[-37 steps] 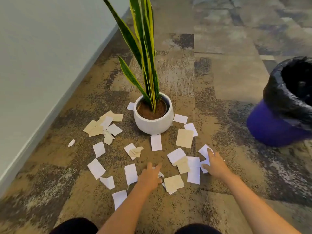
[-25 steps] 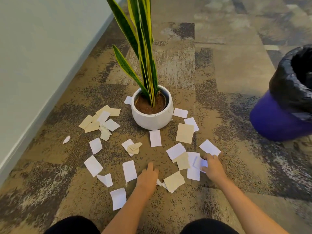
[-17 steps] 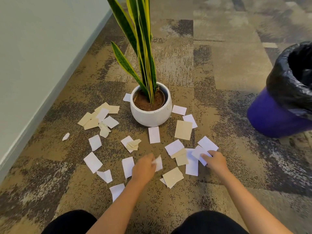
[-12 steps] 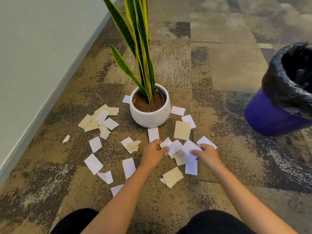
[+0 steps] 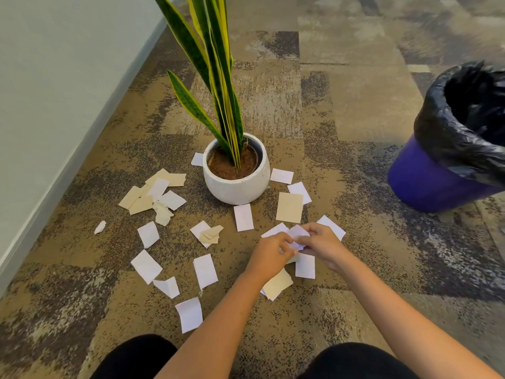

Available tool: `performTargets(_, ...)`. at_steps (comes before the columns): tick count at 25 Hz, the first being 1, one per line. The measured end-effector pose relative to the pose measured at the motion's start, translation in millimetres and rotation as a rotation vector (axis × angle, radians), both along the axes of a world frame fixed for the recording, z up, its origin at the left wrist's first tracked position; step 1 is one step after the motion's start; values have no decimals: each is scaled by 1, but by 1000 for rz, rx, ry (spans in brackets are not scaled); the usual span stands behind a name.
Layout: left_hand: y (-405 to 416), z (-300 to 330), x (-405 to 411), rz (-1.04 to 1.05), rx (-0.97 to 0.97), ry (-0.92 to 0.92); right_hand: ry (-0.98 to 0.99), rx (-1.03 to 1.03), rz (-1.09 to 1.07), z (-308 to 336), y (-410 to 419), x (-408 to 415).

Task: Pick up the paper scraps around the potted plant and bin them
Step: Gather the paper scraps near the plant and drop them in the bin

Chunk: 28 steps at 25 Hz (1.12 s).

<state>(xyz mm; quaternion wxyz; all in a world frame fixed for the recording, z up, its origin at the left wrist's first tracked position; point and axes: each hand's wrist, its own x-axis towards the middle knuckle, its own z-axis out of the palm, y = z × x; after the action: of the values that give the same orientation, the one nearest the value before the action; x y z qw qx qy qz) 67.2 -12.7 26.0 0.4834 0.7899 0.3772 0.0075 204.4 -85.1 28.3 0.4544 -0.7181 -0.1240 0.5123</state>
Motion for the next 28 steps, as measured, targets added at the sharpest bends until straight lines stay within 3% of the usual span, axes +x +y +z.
performTargets(2,0,-13,-9,2,-75,86,-100,-98,-19,-10,-8,9)
performTargets(7,-18,-45,-25,-114,139,577,-285,-239,-43,-33,-36,22)
performTargets(11,-40,-58,-27,-148,295,658,-338,-291,-33,-44,-43,14)
performTargets(15,-42,-66,-30,-139,308,650,-446,-360,48,-52,-35,-1)
performTargets(21,-36,-63,-39,-17,136,504,-515,-506,43,-61,-22,-26)
performTargets(25,-13,-46,-38,218,-75,263,-394,-522,21,-61,-24,-21)
performTargets(28,3,-29,-29,295,-362,69,-187,-430,-103,-56,-29,-13)
